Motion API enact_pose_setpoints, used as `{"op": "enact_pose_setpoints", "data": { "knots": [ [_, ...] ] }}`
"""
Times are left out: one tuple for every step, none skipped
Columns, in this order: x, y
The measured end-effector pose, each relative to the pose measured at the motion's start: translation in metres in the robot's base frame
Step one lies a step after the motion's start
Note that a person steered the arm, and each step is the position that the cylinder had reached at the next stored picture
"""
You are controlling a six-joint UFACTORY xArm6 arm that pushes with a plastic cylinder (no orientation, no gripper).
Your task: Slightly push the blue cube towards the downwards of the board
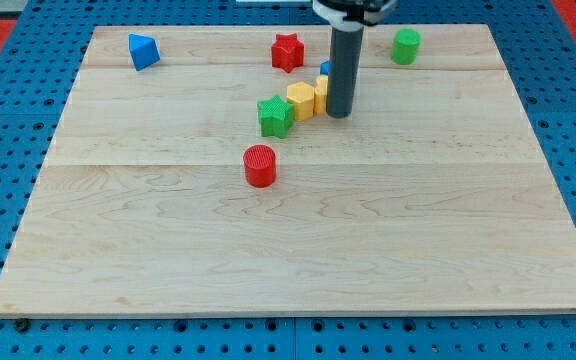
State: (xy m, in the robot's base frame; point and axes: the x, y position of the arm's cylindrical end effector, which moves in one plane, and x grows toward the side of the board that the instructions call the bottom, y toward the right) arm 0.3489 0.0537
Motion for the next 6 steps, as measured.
{"op": "enact_pose_setpoints", "data": {
  "knots": [
    [0.01, -0.05],
    [0.046, -0.077],
    [0.03, -0.129],
    [0.021, -0.192],
    [0.025, -0.23],
    [0.0, -0.229]
  ]
}}
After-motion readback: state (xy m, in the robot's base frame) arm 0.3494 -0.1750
